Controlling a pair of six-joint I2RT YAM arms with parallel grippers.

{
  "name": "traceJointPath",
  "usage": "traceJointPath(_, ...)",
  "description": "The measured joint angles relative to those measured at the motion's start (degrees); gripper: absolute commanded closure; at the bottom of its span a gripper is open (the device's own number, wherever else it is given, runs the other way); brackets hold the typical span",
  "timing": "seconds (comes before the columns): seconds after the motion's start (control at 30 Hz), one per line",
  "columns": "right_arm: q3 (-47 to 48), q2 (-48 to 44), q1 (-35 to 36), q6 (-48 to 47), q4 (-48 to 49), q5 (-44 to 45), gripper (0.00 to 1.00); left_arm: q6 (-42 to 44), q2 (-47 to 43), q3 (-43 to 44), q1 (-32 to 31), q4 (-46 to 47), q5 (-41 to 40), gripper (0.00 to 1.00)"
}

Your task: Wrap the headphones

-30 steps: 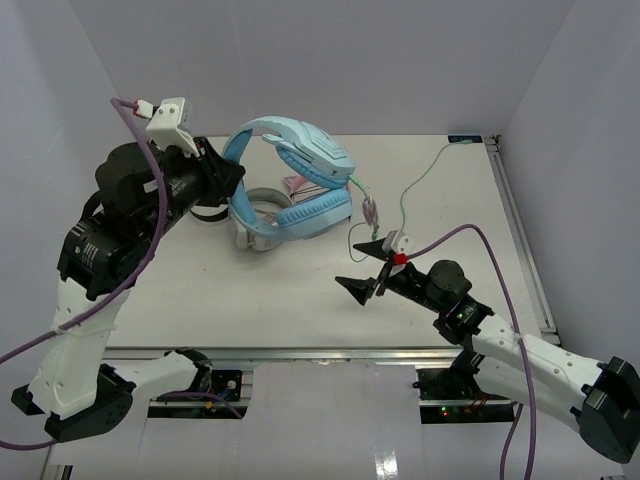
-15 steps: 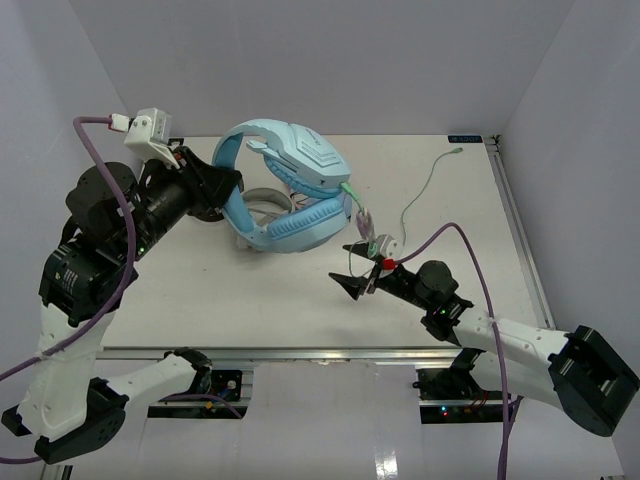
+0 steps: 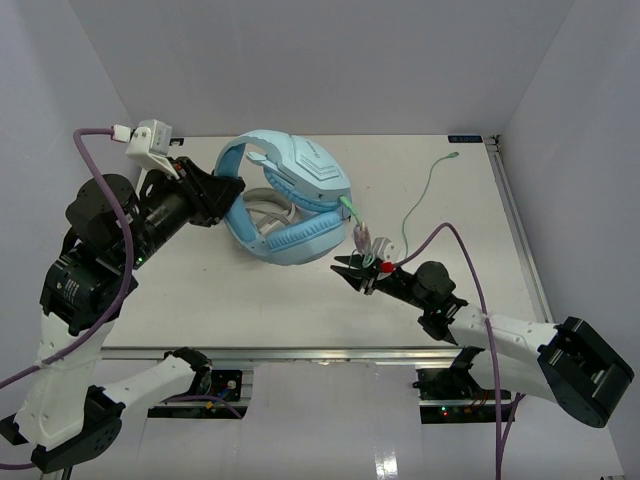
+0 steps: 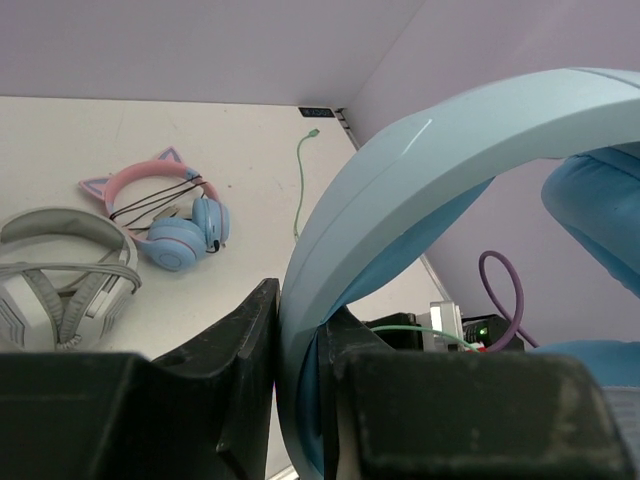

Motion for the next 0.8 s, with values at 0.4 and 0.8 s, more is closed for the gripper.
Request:
traceJointPath(0.4, -1.5, 4.8, 0.0, 3.0, 2.8, -3.0, 0.90, -2.9, -1.2, -2.9, 0.0, 3.9, 1.8, 1.00)
traceJointPath(0.8, -1.5, 8.4, 0.0, 5.1, 5.3, -4.6, 0.81, -7.0, -5.9, -12.3, 0.1, 11.6, 11.0, 1.00)
